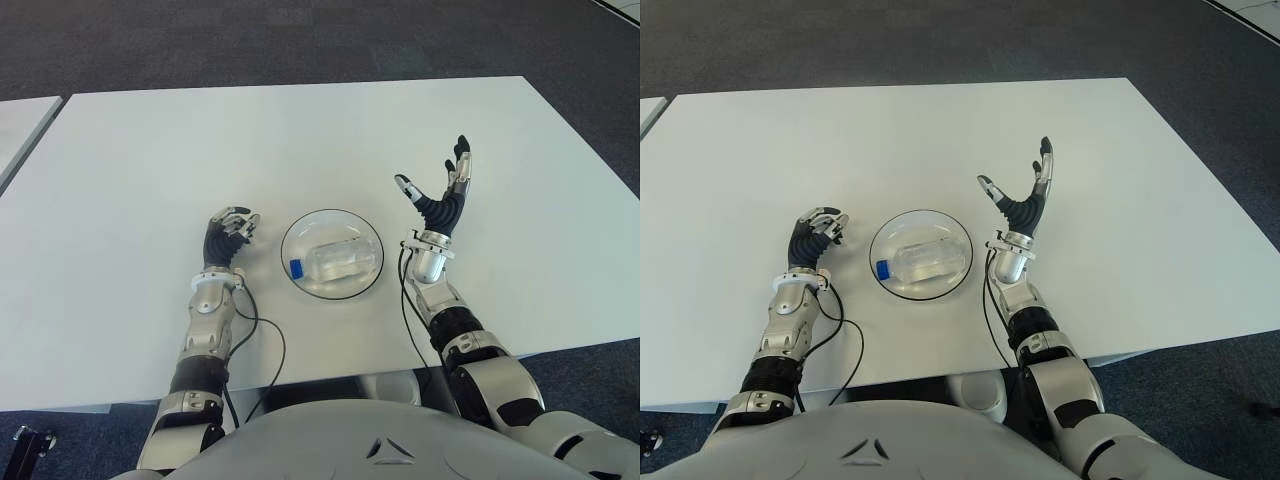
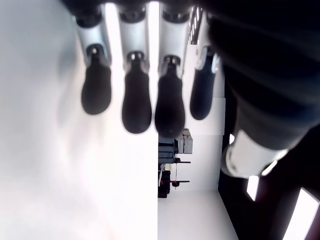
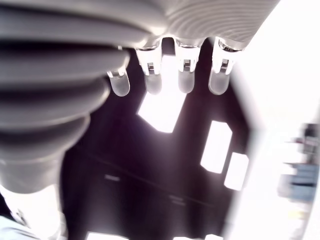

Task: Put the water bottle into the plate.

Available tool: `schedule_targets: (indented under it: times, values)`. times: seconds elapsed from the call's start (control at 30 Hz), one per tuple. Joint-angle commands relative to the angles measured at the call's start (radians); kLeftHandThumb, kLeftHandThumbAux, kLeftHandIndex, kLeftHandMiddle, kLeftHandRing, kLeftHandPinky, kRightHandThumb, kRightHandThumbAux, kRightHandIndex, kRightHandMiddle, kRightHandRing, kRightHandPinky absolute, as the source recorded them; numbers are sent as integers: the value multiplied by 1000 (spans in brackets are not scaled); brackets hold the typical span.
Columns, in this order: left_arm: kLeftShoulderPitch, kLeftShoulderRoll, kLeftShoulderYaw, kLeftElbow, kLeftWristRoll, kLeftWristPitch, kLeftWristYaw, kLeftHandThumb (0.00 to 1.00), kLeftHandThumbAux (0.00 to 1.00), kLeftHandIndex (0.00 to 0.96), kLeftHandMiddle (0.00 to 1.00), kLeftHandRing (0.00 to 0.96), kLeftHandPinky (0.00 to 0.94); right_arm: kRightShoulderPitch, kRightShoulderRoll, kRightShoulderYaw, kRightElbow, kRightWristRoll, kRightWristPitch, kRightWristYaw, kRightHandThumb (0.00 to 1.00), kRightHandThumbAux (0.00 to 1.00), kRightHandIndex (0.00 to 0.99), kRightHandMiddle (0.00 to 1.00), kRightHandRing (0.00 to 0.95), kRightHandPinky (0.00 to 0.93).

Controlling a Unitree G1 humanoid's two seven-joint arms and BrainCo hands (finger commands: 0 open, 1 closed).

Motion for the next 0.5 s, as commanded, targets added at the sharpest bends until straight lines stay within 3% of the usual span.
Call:
schedule_targets:
  times: [0.03,0.33,0.5]
  values:
    - [47,-11,-3,44,-5,87,2,708,713,436,697,677,666,22,39,-52,-68,99,61,131,41,812,0,28,44,141]
    - [47,-15,1,40,-4,103,11,708,713,436,695,673,653,53,69,-148,-117,332,180,460,160,874,71,164,180,273]
    - [46,-17,3,36,-5,106,12,709,713,436,694,673,652,57,88,-195,-151,412,257,570,243,922,129,249,258,346]
